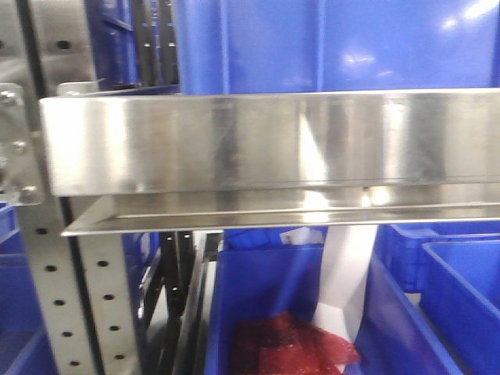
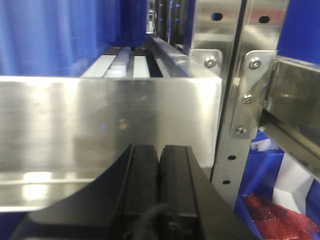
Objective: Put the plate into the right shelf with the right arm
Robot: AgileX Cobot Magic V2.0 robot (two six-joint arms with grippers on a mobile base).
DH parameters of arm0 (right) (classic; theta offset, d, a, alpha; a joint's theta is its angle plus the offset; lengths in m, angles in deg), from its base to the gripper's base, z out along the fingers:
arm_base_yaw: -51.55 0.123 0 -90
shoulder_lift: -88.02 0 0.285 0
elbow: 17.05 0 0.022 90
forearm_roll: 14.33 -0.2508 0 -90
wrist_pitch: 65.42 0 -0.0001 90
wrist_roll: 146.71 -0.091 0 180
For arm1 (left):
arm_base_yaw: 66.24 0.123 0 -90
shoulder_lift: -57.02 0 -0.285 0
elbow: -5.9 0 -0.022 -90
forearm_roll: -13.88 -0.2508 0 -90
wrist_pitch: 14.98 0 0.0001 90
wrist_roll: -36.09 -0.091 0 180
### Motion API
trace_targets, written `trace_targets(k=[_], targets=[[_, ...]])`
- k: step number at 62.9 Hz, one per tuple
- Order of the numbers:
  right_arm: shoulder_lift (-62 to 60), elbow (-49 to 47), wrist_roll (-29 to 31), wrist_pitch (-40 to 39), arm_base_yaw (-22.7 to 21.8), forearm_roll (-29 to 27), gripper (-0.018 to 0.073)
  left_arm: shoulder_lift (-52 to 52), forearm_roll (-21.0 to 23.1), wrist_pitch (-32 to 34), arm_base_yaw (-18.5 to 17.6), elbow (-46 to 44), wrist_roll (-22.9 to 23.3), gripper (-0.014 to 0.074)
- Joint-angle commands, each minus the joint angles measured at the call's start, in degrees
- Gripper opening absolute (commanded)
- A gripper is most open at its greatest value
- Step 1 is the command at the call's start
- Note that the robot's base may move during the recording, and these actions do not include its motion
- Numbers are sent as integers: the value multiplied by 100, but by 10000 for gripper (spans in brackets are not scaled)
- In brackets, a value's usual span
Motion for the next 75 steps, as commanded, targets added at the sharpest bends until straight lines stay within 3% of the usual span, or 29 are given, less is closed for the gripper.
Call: trace_targets(k=[1,35,59,75], targets=[[70,-160,28,-481,-4,-16,67,-30,23,492,-4,46,19,-47],[224,-380,28,-551,-4,-16,67,-30,23,492,-4,46,19,-47],[2566,-2678,28,-719,-85,-21,67,-30,23,492,-4,46,19,-47],[4328,-3887,28,-1399,-739,-26,67,-30,23,492,-4,46,19,-47]])
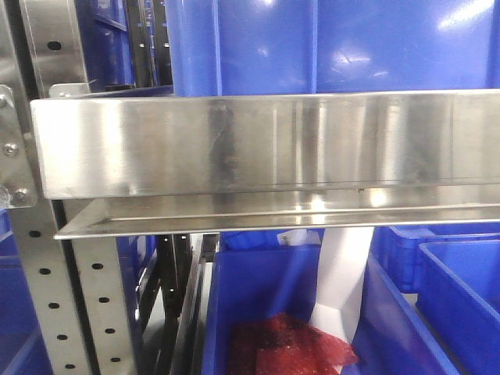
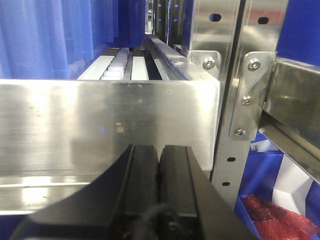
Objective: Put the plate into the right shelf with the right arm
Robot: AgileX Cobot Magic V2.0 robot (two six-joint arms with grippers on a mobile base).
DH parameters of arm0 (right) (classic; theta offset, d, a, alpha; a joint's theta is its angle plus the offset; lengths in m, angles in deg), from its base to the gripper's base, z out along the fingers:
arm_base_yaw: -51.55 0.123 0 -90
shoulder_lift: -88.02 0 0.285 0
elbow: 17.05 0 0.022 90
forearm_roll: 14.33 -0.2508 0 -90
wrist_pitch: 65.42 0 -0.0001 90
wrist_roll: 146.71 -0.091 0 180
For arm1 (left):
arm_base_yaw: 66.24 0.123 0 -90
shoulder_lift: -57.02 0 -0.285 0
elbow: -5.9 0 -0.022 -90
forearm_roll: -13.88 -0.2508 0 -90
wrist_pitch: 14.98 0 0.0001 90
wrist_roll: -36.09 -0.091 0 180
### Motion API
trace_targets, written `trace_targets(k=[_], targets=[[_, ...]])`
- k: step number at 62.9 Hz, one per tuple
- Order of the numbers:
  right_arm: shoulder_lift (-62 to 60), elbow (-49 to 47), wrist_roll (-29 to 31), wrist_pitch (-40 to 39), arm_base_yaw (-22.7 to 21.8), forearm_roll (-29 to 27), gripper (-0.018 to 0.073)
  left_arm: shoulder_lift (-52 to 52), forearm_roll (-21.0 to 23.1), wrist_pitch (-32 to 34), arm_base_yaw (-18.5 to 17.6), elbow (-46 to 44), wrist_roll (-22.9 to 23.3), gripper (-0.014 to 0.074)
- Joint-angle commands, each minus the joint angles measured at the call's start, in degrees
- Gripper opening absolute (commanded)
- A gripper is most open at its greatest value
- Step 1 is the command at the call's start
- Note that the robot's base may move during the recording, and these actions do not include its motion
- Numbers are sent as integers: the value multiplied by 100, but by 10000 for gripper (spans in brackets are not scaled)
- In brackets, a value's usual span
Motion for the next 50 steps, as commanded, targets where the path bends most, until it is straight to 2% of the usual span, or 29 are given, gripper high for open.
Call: trace_targets(k=[1,15,34,42,49,50], targets=[[552,-549,28,-682,-312,1,67,-30,23,492,-4,46,19,-47],[1583,-1002,28,-856,-787,1,67,-30,23,492,-4,46,19,-47],[2469,-1047,28,-1492,-881,1,67,-30,23,492,-4,46,19,-47],[2619,-1047,23,-941,-881,1,253,-30,23,492,-4,46,19,-47],[2619,-1047,-2,-772,-875,1,498,-30,23,492,-4,46,19,-47],[2619,-1047,-2,-772,-875,1,512,-30,23,492,-4,46,19,-47]])
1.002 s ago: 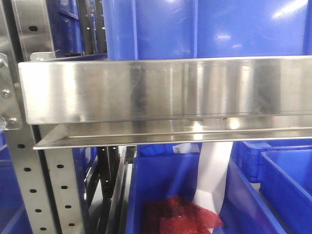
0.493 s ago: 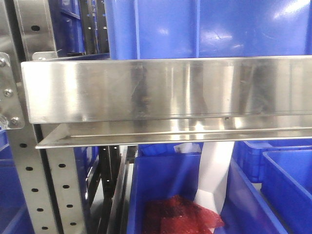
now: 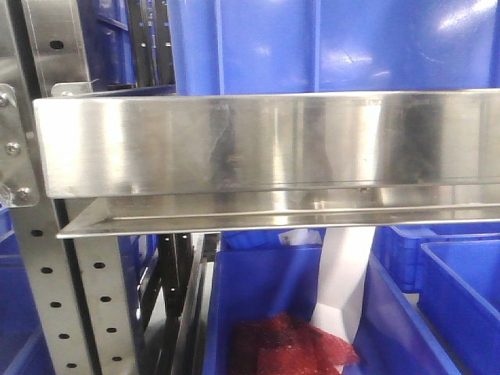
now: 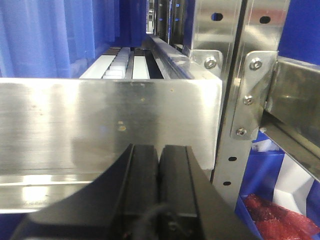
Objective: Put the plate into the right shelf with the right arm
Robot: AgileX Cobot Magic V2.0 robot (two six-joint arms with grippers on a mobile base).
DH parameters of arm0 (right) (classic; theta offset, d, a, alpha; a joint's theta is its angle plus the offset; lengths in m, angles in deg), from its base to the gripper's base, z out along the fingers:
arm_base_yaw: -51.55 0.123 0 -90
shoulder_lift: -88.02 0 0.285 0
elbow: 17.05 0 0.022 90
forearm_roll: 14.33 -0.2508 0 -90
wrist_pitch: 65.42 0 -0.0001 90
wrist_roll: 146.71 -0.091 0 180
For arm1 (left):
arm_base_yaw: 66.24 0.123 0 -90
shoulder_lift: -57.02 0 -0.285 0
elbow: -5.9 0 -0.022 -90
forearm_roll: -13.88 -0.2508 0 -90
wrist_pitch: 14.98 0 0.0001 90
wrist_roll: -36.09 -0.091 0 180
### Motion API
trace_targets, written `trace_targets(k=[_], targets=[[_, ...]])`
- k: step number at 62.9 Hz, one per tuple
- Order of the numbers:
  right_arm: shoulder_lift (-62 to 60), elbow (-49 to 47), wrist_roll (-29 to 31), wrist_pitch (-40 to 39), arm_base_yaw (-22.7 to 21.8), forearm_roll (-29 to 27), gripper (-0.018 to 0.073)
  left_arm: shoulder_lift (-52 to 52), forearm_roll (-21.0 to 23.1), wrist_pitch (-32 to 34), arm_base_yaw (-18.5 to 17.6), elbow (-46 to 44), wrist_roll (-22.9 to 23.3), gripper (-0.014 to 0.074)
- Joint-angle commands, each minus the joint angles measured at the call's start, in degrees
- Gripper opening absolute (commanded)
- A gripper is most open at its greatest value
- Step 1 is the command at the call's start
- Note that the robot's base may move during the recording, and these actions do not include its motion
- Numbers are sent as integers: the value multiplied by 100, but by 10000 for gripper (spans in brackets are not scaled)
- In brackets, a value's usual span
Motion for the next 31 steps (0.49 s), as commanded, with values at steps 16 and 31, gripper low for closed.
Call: trace_targets(k=[16,31], targets=[[-342,-245,-2,-70,-26,70,622,-30,23,492,-4,46,19,-47],[-1174,-245,-2,765,-33,70,622,-30,23,492,-4,46,19,-47]])
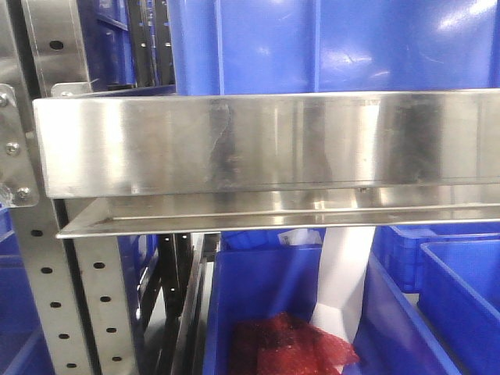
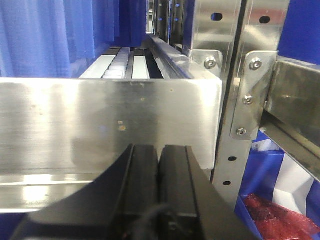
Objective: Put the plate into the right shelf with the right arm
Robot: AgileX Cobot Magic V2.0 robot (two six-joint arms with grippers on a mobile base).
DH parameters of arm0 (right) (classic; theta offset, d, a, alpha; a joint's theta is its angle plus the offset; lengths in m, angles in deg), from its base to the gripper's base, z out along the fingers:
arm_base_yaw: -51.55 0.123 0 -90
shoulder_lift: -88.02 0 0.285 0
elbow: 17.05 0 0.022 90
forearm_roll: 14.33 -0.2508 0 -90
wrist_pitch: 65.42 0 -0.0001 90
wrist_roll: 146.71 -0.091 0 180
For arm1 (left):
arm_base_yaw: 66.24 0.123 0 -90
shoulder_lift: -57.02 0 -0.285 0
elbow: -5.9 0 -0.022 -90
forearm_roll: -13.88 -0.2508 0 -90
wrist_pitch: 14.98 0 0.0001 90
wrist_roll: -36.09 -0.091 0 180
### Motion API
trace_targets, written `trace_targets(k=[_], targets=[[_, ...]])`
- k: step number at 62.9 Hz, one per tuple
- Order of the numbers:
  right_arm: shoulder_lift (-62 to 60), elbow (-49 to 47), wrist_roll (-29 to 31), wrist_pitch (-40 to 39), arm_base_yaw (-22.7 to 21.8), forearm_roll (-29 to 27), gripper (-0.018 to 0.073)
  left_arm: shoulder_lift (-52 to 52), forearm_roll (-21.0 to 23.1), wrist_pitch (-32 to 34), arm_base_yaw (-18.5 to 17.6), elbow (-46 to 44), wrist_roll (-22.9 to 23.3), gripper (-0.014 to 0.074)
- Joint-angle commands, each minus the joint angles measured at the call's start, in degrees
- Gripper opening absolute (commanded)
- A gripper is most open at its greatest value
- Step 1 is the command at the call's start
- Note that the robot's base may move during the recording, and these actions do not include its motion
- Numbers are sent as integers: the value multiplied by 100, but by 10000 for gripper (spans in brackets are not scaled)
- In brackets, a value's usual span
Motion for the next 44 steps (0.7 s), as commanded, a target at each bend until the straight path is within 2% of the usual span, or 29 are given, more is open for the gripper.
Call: trace_targets(k=[1,28,40,44], targets=[[-597,-229,18,31,-33,80,622,-30,23,492,-4,46,19,-47],[-2712,-229,18,2650,-33,80,622,-30,23,492,-4,46,19,-47],[-3395,-223,-31,3346,-33,80,620,-30,23,492,-4,46,19,-47],[-3539,-223,-107,3505,-33,80,595,-30,23,492,-4,46,19,-47]])
